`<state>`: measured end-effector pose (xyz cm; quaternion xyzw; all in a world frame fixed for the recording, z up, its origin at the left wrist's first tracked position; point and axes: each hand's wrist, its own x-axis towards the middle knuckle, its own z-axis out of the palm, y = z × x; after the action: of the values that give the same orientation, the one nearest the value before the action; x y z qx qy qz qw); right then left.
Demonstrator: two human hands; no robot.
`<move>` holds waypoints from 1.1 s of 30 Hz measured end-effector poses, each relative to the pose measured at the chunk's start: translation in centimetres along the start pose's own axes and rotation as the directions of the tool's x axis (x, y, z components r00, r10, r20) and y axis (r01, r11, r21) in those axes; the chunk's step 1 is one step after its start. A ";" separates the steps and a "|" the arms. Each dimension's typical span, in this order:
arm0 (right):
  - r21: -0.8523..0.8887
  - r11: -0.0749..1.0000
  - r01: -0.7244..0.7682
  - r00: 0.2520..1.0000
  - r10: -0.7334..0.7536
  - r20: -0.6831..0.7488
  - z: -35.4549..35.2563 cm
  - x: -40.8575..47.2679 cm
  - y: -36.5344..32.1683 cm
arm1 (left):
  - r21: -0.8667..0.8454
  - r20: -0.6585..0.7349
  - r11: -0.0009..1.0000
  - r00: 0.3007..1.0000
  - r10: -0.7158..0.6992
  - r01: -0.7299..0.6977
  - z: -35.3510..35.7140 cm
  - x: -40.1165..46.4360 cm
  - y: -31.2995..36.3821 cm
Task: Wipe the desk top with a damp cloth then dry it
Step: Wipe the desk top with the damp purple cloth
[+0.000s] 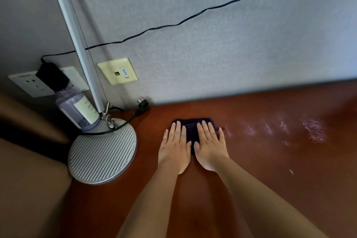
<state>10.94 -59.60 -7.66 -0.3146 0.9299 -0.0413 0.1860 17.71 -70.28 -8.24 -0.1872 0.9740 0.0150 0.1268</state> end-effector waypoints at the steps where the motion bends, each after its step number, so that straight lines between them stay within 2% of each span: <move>1: 0.013 1.000 0.000 1.000 0.000 -0.007 -0.2 0.9 0.2 | -0.012 -0.005 1.000 1.000 -0.004 0.004 -0.1 0.8 0.0; 7: -0.037 0.999 0.012 1.000 -0.013 -0.026 -1.3 6.1 1.3 | -0.087 -0.016 0.995 0.999 -0.040 0.038 -1.0 5.2 0.2; 11: -0.028 1.000 0.014 0.999 -0.015 -0.038 -2.0 8.5 2.1 | -0.084 -0.061 0.996 0.997 -0.043 0.037 -1.1 7.6 0.2; 18: -0.059 0.996 0.068 0.997 -0.071 -0.037 -2.8 10.2 3.1 | -0.100 -0.061 0.994 0.996 -0.059 0.053 -1.5 9.4 0.2; 28: -0.047 0.997 0.058 0.998 -0.058 -0.006 -0.7 2.7 3.4 | -0.146 -0.038 0.988 0.997 -0.063 0.057 -0.1 2.4 2.2; 33: -0.057 0.997 0.046 0.999 -0.047 -0.016 0.9 -1.5 3.0 | -0.090 -0.027 0.995 0.999 -0.040 0.037 0.4 -1.7 2.8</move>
<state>10.64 -56.30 -8.57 -0.3411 0.9246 -0.0220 0.1681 18.32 -67.03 -8.21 -0.2116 0.9703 0.0534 0.1047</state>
